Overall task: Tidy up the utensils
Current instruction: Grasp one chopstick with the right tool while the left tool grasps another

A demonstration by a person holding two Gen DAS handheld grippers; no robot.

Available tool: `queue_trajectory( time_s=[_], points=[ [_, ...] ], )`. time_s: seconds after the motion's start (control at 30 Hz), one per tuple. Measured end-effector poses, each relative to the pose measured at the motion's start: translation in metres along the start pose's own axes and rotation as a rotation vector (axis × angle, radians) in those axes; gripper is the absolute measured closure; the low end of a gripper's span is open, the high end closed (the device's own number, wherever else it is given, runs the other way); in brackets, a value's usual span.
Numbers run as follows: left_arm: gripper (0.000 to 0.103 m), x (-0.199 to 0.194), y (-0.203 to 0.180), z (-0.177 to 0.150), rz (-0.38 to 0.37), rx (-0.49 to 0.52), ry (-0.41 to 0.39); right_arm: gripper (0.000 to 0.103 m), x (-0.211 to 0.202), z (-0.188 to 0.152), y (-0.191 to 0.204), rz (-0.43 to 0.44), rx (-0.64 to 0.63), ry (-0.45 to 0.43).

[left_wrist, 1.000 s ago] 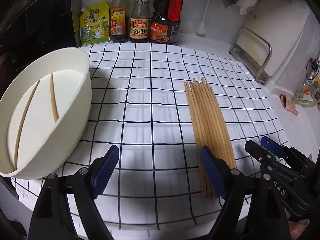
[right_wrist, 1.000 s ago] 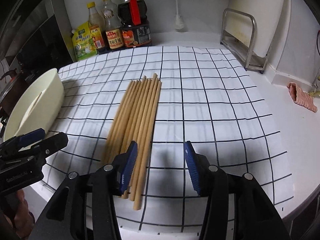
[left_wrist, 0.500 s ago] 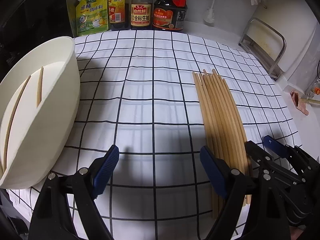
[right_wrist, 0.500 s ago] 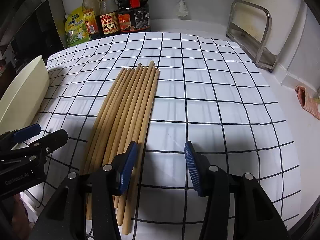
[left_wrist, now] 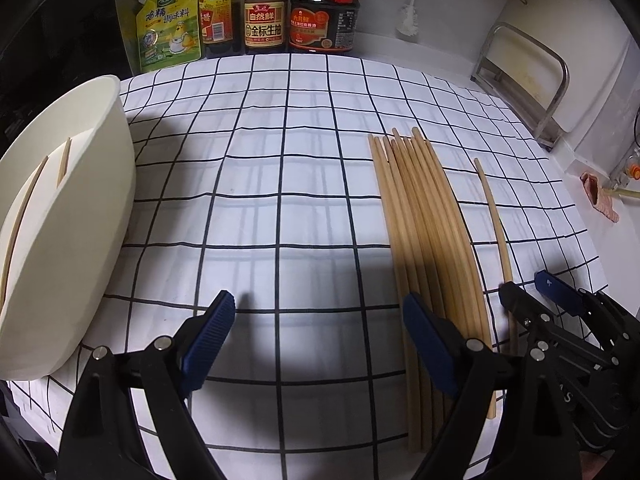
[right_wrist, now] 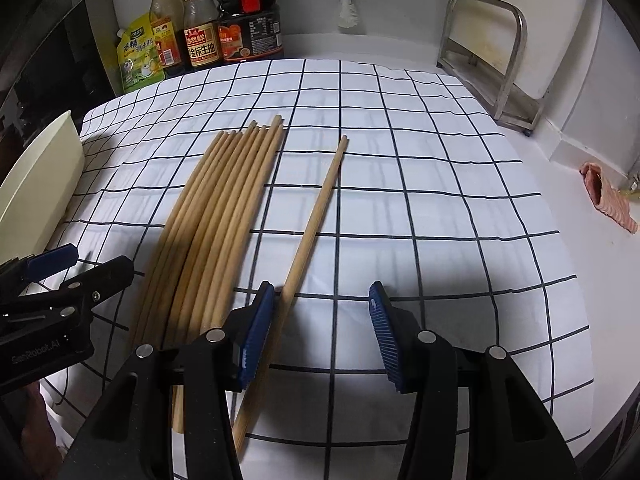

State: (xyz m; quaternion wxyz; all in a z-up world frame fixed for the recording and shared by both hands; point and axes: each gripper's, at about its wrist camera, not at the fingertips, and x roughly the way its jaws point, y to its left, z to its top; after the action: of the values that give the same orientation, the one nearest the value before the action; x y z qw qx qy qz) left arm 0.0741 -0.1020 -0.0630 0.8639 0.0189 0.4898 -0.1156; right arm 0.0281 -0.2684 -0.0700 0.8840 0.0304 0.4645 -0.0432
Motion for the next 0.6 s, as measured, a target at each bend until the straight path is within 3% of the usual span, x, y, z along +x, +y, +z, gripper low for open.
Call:
queue_trajectory(
  time_s=[0.6],
  points=[
    [0.015,0.012,-0.013,0.0,0.068,0.039,0.008,0.056,-0.002,-0.002,-0.006,0.013,0.011,-0.009]
  ],
)
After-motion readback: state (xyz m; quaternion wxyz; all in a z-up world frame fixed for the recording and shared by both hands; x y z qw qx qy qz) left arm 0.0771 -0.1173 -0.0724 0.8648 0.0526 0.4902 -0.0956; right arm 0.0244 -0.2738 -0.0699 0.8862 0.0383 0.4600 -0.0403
